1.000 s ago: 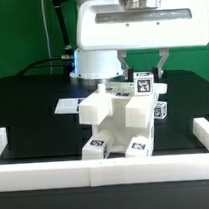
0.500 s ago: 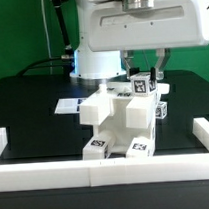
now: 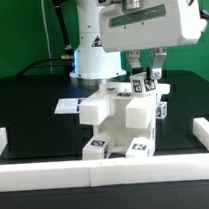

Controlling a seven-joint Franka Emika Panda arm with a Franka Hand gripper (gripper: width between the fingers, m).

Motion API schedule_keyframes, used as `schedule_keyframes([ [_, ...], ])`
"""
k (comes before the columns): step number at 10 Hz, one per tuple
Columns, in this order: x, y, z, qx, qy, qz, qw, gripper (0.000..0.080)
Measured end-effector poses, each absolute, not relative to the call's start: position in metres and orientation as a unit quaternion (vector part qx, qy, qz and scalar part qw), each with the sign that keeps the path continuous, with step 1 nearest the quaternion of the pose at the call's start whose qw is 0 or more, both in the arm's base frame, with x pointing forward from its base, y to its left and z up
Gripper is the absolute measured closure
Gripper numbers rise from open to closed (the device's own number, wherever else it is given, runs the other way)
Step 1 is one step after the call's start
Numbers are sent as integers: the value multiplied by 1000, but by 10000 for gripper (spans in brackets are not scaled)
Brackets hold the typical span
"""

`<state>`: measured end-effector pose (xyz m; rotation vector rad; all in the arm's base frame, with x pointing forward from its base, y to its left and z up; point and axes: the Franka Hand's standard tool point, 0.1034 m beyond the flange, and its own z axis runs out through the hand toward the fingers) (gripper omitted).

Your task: Assemble chair

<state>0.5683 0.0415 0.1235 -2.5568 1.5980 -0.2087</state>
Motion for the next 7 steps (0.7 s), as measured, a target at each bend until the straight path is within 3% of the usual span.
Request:
schedule_keyframes([
  [2,568,41,123,-851,517,-69,58,512],
  [3,568,42,123,-860,502,-69,56,314],
  [4,569,44,124,-877,473,-70,50,314],
  [5,571,44,124,-901,426,-74,46,181],
  [7,571,45,124,-943,321,-79,35,155],
])
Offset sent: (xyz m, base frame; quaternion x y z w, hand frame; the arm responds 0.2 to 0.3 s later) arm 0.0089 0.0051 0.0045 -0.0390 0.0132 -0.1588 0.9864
